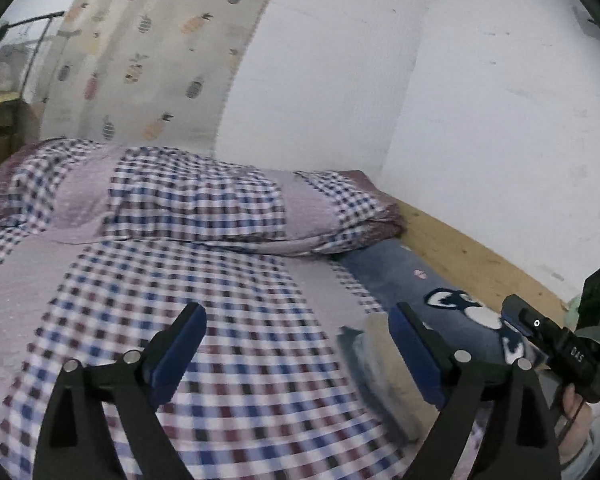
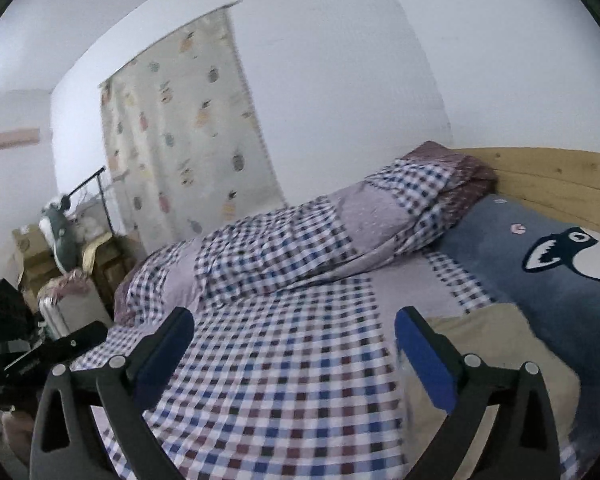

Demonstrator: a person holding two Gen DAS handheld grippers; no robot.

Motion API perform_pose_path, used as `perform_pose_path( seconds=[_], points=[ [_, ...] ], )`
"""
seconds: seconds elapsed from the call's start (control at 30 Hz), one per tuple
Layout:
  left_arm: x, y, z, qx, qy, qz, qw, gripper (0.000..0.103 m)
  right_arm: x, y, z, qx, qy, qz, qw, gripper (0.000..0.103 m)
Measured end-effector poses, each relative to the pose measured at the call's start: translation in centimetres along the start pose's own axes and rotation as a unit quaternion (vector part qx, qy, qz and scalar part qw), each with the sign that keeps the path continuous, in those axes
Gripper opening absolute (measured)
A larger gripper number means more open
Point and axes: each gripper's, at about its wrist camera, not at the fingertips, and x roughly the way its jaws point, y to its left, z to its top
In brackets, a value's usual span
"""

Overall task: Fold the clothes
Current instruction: 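Open both grippers to release the shirt onto the stack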

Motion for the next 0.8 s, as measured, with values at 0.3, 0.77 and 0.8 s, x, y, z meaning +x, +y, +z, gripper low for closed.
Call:
perform_pose_path(
  seconds=[0.3, 0.77, 0.8],
  points=[
    [3.8, 4.6, -6.4, 0.009, 0.041, 0.062, 0.9972, 0.102, 6.8, 4.8, -7.4, -0.053, 0.058, -0.020, 0.997, 0.103],
    [12.2, 10.4, -17.3, 0.002, 0.134, 0.108, 0.9852, 0.102, 19.2, 1.4, -21.1, -0.016, 0.179, -0.061, 0.982, 0.103],
    [12.7, 10.8, -17.6, -0.004, 0.141, 0.112, 0.9837, 0.102, 19.9, 1.2, -21.9, -0.013, 0.191, -0.060, 0.980, 0.103]
  ],
)
